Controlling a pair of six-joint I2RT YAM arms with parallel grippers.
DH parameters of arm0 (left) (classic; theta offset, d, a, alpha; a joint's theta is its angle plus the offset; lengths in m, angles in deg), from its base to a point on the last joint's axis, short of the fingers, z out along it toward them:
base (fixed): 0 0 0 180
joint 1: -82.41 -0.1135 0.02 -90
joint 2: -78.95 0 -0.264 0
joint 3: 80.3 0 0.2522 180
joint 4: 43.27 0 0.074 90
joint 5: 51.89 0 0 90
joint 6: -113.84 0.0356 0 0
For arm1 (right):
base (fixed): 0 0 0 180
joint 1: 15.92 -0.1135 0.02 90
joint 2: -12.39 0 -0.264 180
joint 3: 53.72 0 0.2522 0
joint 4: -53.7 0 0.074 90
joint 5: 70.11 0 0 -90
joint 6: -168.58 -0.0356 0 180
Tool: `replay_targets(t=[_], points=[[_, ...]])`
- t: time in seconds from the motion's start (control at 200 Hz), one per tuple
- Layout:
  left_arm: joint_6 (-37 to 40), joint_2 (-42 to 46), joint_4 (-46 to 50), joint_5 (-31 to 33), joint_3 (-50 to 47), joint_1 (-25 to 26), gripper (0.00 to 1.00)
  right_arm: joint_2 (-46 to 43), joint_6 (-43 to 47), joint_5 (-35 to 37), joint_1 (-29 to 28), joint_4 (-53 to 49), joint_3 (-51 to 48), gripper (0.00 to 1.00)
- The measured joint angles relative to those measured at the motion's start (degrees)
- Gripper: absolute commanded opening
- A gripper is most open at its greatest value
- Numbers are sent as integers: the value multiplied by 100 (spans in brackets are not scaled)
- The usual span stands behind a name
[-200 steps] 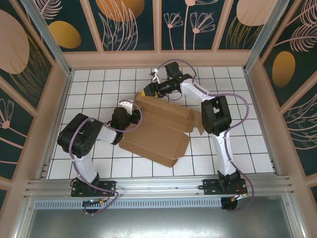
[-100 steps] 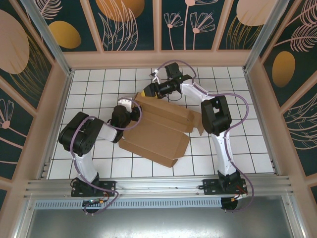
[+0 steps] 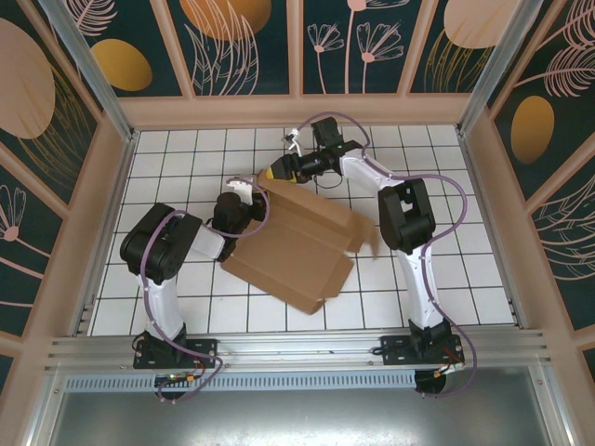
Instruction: Fold the paper box
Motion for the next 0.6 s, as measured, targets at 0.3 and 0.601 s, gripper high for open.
replay_targets(t=[0.3,0.601], points=[[24,9,0,2,-4,7,0,-109,-61,140,9,52,-133,81],[-48,83,55,2,-55,-11,0,-876,-634,669,177,566,-1137,84]])
